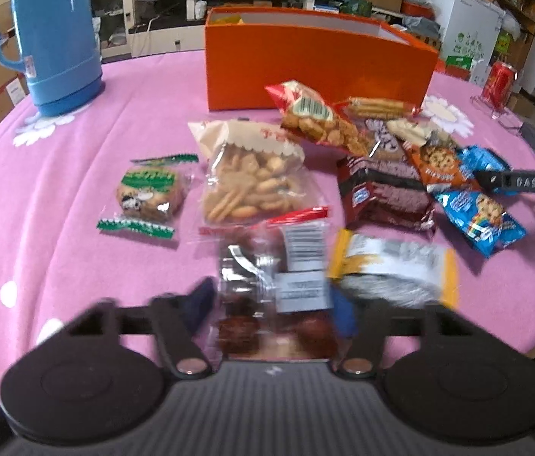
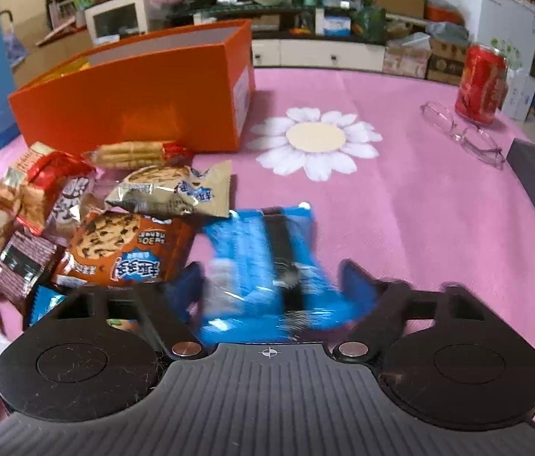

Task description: Organize snacks

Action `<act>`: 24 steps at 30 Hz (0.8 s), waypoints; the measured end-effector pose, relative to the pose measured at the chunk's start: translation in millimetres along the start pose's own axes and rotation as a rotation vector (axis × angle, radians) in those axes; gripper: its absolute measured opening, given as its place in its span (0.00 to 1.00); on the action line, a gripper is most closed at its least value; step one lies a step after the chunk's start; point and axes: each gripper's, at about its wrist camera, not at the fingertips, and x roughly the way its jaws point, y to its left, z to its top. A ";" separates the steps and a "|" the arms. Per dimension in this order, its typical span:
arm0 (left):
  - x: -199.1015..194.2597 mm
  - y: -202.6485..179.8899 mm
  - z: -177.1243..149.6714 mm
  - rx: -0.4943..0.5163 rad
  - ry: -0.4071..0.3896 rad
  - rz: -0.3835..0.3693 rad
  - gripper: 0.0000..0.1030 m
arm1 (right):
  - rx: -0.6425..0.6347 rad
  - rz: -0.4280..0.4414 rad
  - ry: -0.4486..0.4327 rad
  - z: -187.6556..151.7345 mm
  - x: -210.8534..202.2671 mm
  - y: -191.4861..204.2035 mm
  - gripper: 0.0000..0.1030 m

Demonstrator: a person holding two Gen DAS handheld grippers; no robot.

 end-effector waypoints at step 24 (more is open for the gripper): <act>13.9 14.5 196.3 -0.127 -0.253 -0.105 0.53 | 0.092 0.188 -0.320 145.0 -5.5 14.1 0.45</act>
